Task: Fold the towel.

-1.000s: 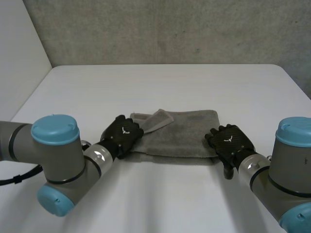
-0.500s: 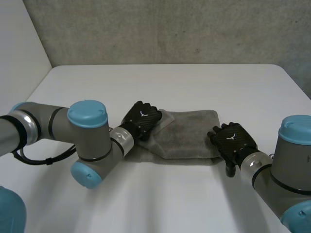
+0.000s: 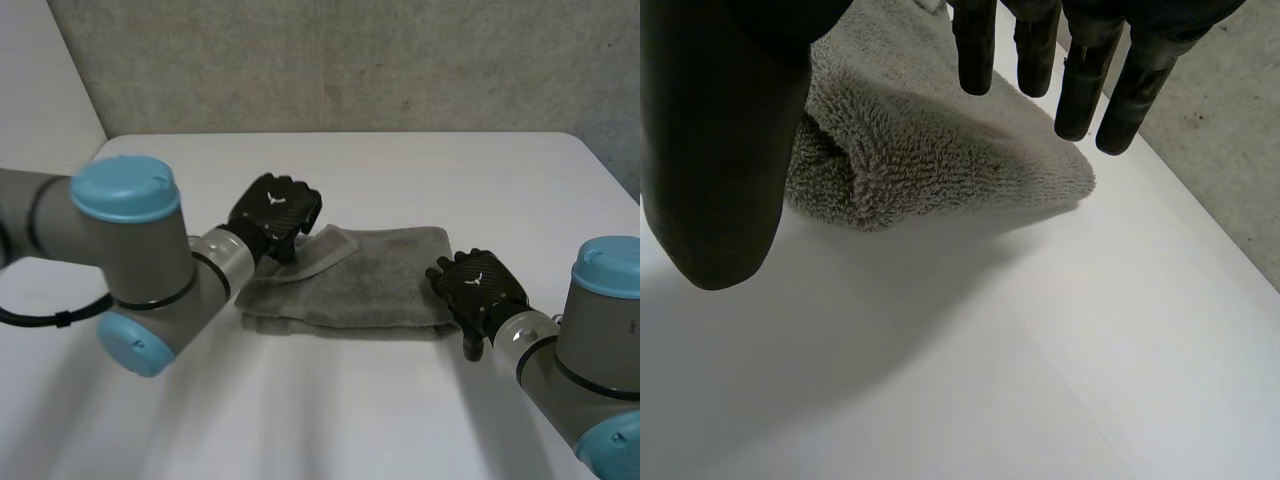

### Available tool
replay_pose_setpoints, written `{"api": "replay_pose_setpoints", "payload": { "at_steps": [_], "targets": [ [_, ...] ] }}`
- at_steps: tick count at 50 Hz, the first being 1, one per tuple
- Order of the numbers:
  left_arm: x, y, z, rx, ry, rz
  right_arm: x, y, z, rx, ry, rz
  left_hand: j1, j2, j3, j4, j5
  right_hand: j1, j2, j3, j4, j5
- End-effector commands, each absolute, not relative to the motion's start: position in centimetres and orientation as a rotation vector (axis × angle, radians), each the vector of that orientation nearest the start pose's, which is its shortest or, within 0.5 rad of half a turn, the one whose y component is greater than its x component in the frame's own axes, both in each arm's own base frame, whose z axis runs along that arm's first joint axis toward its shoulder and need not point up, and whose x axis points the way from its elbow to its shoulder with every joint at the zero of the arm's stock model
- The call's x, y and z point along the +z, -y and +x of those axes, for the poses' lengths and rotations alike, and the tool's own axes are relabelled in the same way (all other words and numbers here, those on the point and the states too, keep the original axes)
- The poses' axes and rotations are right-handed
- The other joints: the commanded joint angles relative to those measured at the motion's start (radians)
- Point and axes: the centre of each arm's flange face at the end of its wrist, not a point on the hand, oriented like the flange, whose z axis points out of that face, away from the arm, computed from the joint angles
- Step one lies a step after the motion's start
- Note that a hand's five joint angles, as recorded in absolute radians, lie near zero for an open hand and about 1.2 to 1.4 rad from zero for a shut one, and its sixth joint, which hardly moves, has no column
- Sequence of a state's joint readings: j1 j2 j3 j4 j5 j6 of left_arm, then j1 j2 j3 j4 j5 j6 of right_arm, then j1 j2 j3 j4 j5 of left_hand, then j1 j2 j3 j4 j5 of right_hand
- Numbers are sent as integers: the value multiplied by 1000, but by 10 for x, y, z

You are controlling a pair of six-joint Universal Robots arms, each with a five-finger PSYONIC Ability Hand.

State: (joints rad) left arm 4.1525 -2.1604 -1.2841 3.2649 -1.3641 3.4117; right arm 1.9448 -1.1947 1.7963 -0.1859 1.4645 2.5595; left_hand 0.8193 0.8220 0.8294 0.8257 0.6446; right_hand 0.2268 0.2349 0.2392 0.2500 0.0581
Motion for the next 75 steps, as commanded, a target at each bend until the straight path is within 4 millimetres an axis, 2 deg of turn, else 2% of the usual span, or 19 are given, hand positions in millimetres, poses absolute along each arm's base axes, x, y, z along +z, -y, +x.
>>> {"api": "replay_pose_setpoints", "payload": {
  "at_steps": [1,3,8,14,22,26,31,32,35,39,44,47,49,52,55,57,63,72,75],
  "targets": [
    [139,288,-358,-2070,-2461,1323,143,242,246,-1731,-2311,-1296,2,-1,-8,-4,2,-52,-60,-65,-75,-58],
    [122,291,-360,-2027,-2486,1332,143,242,245,-1735,-2311,-1290,5,2,-5,-2,5,-52,-60,-65,-75,-58],
    [112,291,-360,-1995,-2484,1354,143,241,246,-1733,-2303,-1287,2,-1,-8,-4,2,-52,-60,-65,-75,-58],
    [115,296,-358,-2002,-2451,1314,143,240,247,-1732,-2298,-1284,-4,-7,-14,-10,-4,-52,-60,-65,-75,-58],
    [131,334,-332,-2032,-2355,1017,143,236,250,-1727,-2284,-1293,-1,-4,-11,-7,-1,-52,-60,-65,-75,-58],
    [133,342,-327,-2043,-2343,971,142,233,253,-1723,-2271,-1304,-1,-4,-11,-7,-1,-52,-60,-65,-75,-58],
    [127,352,-323,-2047,-2334,934,142,230,258,-1744,-2240,-1310,2,-1,-8,-4,2,-52,-60,-65,-75,-58],
    [119,353,-320,-2015,-2352,936,143,230,258,-1760,-2234,-1300,2,-1,-8,-4,2,-52,-60,-65,-75,-58],
    [110,349,-317,-1968,-2384,946,142,231,258,-1780,-2224,-1292,2,-1,-8,-4,2,-52,-60,-65,-75,-58],
    [111,337,-313,-1929,-2413,960,141,232,258,-1805,-2212,-1284,-4,-7,-14,-10,-4,-52,-60,-65,-75,-58],
    [140,315,-308,-1969,-2408,972,143,237,260,-1864,-2178,-1268,-13,-15,-23,-19,-13,37,29,25,14,31],
    [147,310,-307,-1983,-2401,972,143,238,260,-1872,-2174,-1266,-16,-18,-26,-22,-16,75,67,63,52,70],
    [158,302,-303,-2002,-2396,964,140,240,261,-1872,-2172,-1268,-21,-24,-32,-28,-21,180,172,168,157,175],
    [162,295,-300,-1999,-2408,960,136,241,261,-1860,-2179,-1278,-24,-27,-35,-31,-24,301,293,289,278,295],
    [161,293,-299,-1993,-2413,960,134,243,261,-1855,-2186,-1279,-30,-33,-40,-37,-30,392,384,380,369,387],
    [159,289,-298,-1979,-2423,965,133,246,261,-1853,-2190,-1274,-48,-51,-58,-54,-48,615,606,602,591,609],
    [154,285,-297,-1955,-2449,965,130,247,261,-1824,-2191,-1278,-54,-57,-64,-60,-54,818,810,806,795,812],
    [160,282,-299,-1990,-2479,925,124,243,256,-1752,-2205,-1287,-51,-54,-61,-57,-51,692,684,680,669,686],
    [166,281,-299,-2017,-2483,907,123,244,251,-1720,-2238,-1282,-51,-54,-61,-57,-51,817,809,805,794,811]
  ]
}}
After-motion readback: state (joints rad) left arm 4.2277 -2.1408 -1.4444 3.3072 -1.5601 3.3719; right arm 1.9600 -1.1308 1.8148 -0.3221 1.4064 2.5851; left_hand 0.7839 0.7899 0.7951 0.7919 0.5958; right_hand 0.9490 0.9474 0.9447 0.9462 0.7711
